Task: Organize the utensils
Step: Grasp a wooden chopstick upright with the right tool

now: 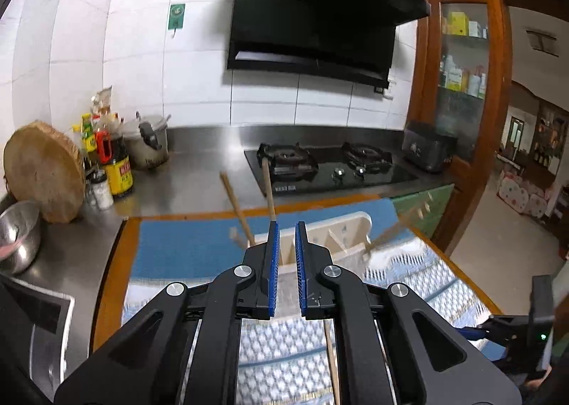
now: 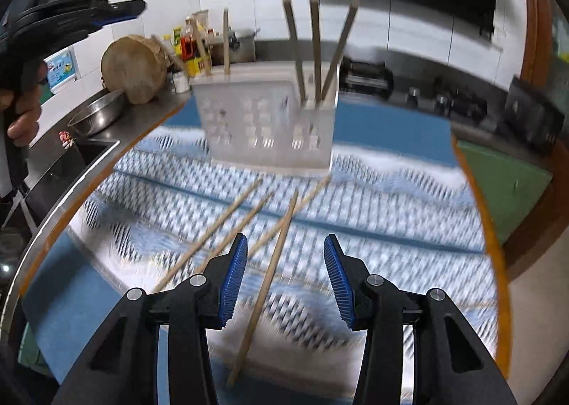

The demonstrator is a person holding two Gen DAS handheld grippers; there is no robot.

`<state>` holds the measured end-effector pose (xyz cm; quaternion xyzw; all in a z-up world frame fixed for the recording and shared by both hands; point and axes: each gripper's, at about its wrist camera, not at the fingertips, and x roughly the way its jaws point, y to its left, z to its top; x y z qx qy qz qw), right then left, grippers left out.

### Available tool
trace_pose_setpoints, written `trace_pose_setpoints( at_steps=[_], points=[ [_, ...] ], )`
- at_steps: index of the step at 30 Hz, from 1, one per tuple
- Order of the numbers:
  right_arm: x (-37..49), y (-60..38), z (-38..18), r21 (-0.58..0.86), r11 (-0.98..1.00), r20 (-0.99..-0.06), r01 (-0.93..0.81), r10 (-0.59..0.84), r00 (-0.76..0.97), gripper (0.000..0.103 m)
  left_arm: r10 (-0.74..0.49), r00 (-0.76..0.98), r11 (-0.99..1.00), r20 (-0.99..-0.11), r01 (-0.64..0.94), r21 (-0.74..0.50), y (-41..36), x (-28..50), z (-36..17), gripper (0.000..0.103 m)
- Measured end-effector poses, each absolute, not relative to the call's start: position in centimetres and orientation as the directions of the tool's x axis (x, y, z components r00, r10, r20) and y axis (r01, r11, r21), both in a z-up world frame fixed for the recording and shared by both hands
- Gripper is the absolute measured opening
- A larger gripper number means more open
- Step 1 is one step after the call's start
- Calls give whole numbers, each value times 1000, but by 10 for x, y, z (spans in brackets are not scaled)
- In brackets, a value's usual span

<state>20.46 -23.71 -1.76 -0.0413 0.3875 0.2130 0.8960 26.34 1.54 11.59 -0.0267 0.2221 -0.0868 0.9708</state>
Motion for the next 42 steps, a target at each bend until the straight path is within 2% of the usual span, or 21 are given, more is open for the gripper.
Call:
trace_pose_setpoints(
  at_steps=[4,11,14,22,25,36,42],
  points=[
    [183,-231,-38,97,904,-743,-416,344,575,44,-188,868,982,-460,157,-106,21,235,92,9],
    [163,-219,-68,99,911,-780,-399,321,538,29,-213,843,974,-493,146,-172,35,196,58,10],
    [165,-216,-77,116,917,-790,-382,318,524,24,-209,841,976,-499,145,-163,34,183,47,10],
    [171,-208,-87,92,936,-801,-340,272,533,19,-259,802,966,-538,202,-164,17,169,20,10],
    [170,-209,-88,63,943,-800,-327,244,548,10,-282,780,959,-559,223,-173,6,171,9,10],
    [161,-232,-76,94,954,-755,-285,255,604,7,-395,644,913,-656,357,-198,-59,185,-39,10],
    [152,-253,-48,105,955,-696,-277,270,666,7,-380,598,911,-706,374,-173,-84,199,-61,10]
  ],
)
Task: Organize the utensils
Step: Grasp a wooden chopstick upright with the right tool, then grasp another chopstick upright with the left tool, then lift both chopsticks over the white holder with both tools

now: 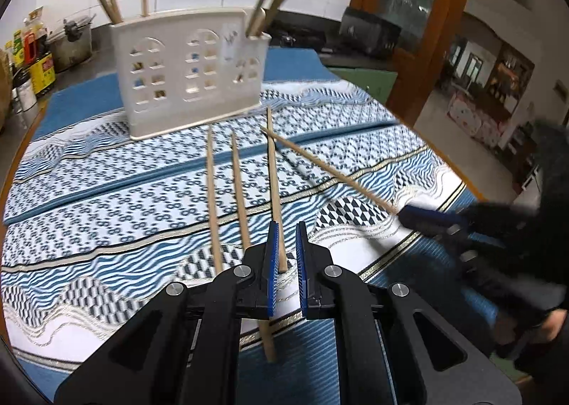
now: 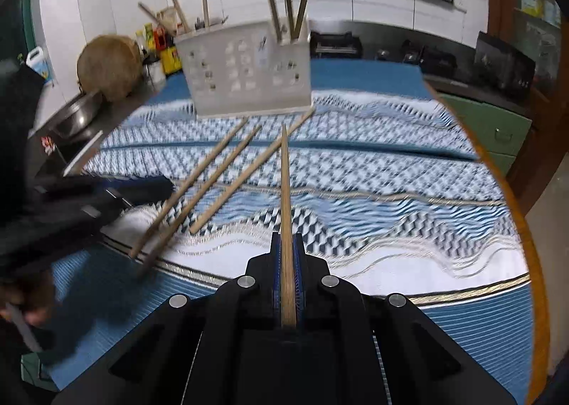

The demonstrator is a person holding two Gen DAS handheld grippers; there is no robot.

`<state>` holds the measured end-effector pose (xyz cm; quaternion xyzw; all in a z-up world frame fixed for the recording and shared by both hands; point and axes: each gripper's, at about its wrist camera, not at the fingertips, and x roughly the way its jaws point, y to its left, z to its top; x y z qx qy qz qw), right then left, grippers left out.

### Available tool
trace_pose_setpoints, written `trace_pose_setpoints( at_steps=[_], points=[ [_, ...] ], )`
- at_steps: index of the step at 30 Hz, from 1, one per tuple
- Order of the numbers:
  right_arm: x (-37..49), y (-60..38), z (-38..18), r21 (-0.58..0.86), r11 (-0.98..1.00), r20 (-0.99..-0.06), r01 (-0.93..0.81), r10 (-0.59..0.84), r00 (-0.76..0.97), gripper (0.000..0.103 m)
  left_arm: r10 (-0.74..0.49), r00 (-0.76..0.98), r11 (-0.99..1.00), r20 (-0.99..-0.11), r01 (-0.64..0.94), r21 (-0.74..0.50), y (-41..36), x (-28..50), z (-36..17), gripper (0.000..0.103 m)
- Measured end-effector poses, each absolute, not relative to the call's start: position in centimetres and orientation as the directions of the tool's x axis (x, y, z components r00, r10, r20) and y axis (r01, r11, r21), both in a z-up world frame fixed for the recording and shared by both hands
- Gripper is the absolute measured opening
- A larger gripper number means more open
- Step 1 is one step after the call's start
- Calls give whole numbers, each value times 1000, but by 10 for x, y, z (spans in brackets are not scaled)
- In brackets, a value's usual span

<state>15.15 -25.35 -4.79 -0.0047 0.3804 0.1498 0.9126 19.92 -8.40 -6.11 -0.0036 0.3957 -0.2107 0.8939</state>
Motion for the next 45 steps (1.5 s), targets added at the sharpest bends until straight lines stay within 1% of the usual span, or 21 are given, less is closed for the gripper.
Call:
trace_pose_setpoints(
  at_steps=[1,2,4,12,20,21,22,24,26,30,33,36,45],
  points=[
    [150,-256,-45,104,955,-689,-277,270,672,7,-373,596,913,-712,374,-165,-87,202,-63,15],
    [149,-258,-41,102,955,-682,-278,271,680,7,-368,595,914,-715,372,-160,-88,203,-65,21],
    [147,-263,-33,102,955,-666,-279,273,694,7,-360,592,917,-722,369,-155,-93,208,-70,26],
    [143,-274,-20,104,951,-634,-292,289,717,7,-355,562,914,-747,375,-152,-105,223,-84,25],
    [142,-280,-6,94,950,-603,-298,292,742,7,-315,557,926,-768,358,-120,-114,235,-93,25],
    [142,-281,-3,92,950,-598,-298,292,747,7,-312,557,927,-770,356,-118,-114,236,-94,24],
    [143,-281,-1,90,950,-594,-298,291,749,7,-306,557,929,-772,354,-113,-115,237,-95,20],
    [143,-282,3,87,951,-587,-296,289,756,7,-288,563,933,-775,349,-93,-117,240,-96,16],
    [144,-284,5,83,952,-583,-294,286,761,7,-253,573,941,-780,333,-60,-119,241,-96,9],
    [145,-283,11,74,953,-576,-295,282,767,7,-208,589,951,-781,309,-20,-121,242,-94,6],
    [146,-283,19,63,951,-570,-303,283,771,7,-223,597,952,-771,305,-39,-117,239,-88,5],
    [148,-285,28,50,950,-559,-309,283,779,7,-245,624,950,-742,307,-55,-108,231,-71,5],
    [173,-281,66,61,927,-564,-371,338,753,7,-308,742,946,-595,307,-106,-78,219,-1,5]
  ],
)
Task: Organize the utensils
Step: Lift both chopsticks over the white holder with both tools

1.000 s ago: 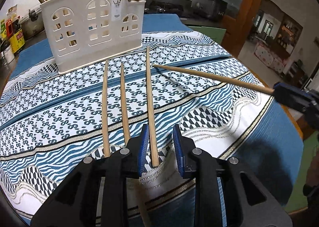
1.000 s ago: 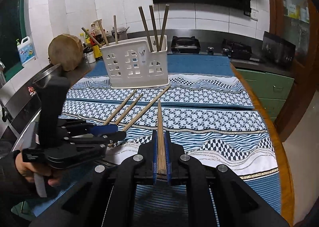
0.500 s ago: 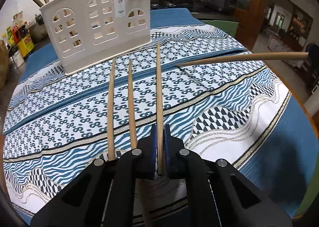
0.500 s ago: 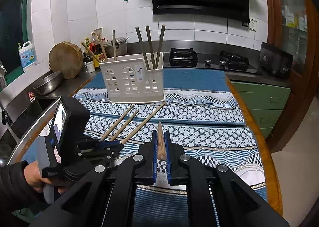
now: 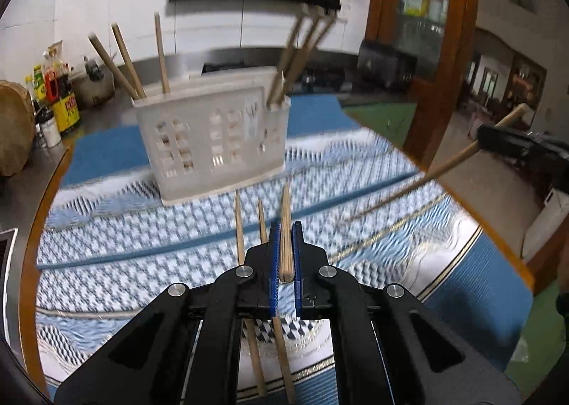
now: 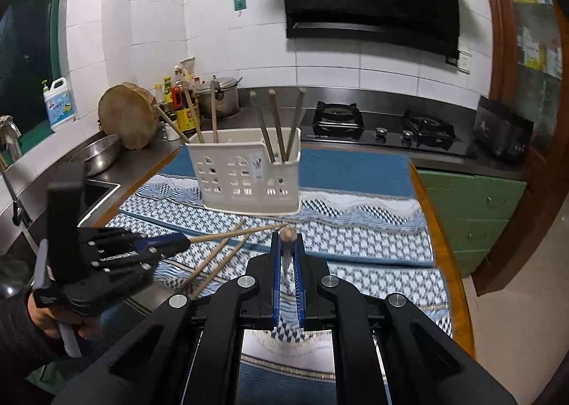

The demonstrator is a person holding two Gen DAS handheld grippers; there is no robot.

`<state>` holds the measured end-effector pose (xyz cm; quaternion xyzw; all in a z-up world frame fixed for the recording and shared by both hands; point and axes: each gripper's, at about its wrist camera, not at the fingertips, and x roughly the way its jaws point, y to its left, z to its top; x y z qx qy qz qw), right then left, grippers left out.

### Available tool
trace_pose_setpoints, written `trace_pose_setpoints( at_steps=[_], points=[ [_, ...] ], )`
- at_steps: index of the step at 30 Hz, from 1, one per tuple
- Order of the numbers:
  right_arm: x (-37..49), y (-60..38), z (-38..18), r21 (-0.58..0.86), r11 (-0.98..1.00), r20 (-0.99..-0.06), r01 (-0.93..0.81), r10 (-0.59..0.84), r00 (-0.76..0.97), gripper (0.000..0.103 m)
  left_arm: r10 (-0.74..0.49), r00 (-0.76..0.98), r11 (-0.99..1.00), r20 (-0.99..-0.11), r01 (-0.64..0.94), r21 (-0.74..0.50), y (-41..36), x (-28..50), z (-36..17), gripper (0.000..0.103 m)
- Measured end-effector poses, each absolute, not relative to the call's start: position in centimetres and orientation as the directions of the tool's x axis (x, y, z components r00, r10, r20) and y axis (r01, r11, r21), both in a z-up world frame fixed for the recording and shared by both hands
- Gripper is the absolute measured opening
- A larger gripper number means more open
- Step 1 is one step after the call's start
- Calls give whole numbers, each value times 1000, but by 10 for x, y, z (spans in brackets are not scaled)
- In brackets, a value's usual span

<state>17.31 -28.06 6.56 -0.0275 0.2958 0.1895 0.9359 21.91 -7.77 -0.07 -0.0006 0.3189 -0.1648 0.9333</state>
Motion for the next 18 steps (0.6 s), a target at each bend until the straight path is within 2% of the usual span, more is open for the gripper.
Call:
trace_pose_setpoints(
  at_steps=[7,18],
  points=[
    [185,-256,103,17,891,-560,-454,385,734,7,-341,764,938,-548,315,-144,-58,221,32,5],
    [218,-214,163,-28,850,-523,-526,436,732,7,-339,791,939,-509,321,-126,-38,236,74,5]
  ],
)
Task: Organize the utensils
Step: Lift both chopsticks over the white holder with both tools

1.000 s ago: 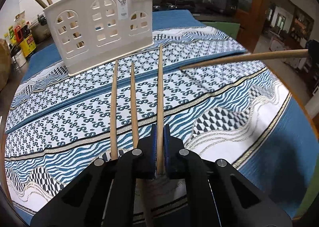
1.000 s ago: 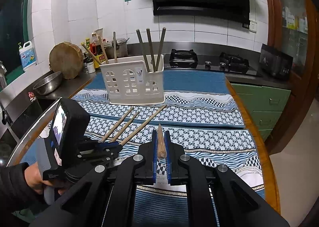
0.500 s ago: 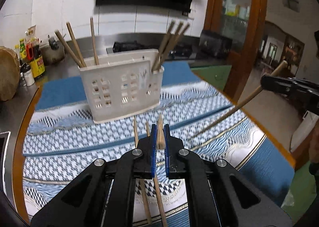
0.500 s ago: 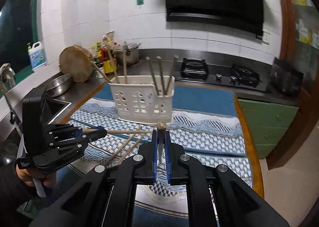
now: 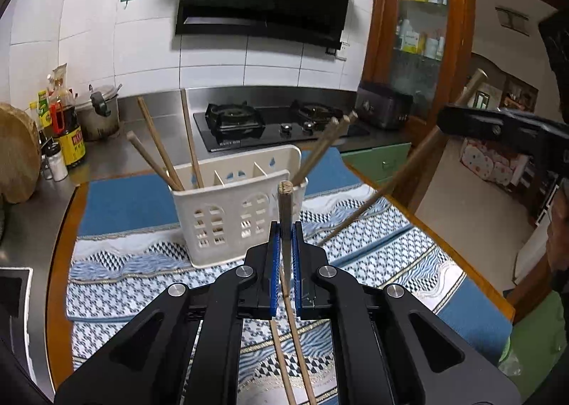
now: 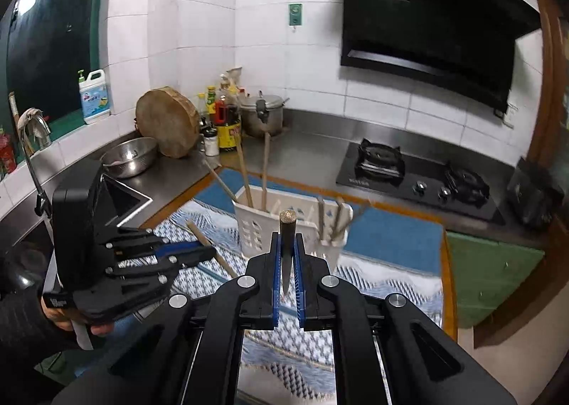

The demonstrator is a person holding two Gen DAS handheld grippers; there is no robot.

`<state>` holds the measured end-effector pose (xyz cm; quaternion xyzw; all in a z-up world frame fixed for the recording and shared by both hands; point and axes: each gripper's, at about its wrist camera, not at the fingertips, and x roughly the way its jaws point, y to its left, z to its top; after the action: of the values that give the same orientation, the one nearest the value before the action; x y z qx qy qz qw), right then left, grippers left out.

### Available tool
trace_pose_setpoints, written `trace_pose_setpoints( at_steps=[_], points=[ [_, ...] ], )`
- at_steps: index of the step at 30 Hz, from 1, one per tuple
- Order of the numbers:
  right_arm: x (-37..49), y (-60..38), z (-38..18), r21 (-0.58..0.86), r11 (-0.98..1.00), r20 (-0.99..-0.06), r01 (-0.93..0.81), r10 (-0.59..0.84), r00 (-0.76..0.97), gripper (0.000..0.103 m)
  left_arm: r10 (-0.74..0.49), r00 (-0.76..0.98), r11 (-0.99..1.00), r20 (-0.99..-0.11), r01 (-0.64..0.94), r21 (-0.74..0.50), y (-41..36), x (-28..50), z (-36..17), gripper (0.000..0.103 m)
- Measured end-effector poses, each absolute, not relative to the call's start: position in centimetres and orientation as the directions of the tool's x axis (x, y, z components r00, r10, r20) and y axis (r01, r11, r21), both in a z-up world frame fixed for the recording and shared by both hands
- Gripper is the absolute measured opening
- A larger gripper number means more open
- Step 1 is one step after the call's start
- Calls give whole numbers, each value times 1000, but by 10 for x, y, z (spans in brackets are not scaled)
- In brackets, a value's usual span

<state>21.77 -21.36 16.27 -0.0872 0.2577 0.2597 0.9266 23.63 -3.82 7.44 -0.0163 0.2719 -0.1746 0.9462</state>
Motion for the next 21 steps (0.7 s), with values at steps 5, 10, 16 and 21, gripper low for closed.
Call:
trace_pose_setpoints(
  at_steps=[5,10,16,21],
  points=[
    [238,-198,186,-61,853,-496,-519,425,757,7,-328,808,942,-490,320,-103,-29,239,92,5],
    [263,-187,205,-100,874,-462,-475,382,800,7,-319,836,945,-446,314,-87,-19,241,122,5],
    [298,-177,195,-132,893,-498,-431,316,807,7,-298,884,952,-359,301,-48,-14,244,167,5],
    [323,-175,172,-148,899,-541,-413,276,795,7,-256,921,965,-295,260,-24,-8,256,195,5]
  ],
)
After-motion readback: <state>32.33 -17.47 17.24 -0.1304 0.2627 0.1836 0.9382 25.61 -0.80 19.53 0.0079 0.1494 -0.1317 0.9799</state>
